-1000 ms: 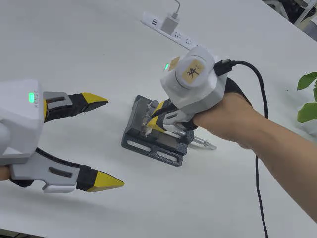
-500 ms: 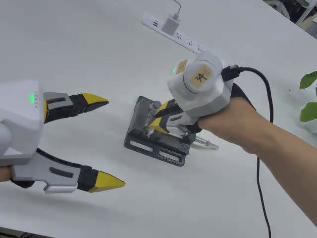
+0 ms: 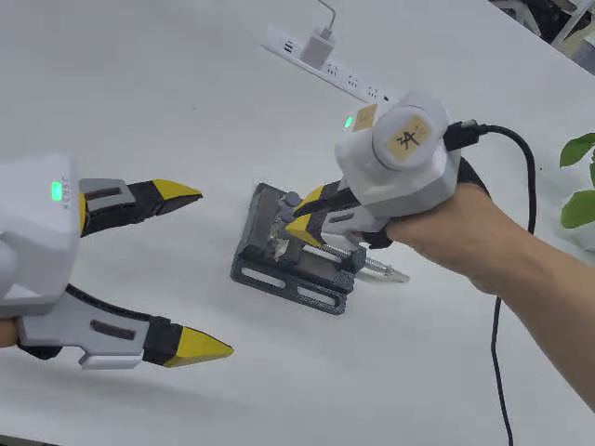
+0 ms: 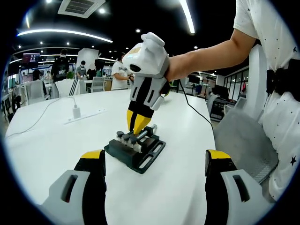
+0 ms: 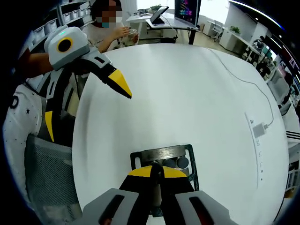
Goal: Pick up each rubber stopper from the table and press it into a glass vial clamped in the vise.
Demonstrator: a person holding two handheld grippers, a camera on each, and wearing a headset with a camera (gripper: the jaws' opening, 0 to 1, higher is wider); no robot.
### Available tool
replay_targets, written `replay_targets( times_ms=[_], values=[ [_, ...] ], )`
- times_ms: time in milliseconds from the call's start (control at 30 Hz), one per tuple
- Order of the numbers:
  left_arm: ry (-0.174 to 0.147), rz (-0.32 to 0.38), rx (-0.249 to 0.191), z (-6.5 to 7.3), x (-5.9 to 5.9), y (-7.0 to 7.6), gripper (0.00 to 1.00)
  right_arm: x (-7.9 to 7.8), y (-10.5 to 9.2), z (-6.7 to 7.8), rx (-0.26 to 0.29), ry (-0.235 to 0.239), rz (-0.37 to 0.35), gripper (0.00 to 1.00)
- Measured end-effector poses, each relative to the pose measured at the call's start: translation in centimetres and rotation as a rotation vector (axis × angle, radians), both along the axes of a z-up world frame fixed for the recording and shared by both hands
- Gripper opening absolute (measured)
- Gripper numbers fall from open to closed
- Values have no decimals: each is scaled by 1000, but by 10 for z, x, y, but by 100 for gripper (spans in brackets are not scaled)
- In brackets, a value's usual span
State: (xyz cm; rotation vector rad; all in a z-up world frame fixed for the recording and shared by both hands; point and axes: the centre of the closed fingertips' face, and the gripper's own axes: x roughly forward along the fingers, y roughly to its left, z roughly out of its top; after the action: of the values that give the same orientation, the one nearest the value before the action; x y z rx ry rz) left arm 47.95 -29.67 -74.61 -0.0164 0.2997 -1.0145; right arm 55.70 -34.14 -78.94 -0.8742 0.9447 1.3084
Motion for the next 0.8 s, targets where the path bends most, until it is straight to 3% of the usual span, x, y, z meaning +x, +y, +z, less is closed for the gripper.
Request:
replay_targets(
  times_ms=[800],
  values=[
    [13, -10, 15, -6, 0, -1, 87, -1, -3, -14, -9, 19, 9, 0]
  ],
)
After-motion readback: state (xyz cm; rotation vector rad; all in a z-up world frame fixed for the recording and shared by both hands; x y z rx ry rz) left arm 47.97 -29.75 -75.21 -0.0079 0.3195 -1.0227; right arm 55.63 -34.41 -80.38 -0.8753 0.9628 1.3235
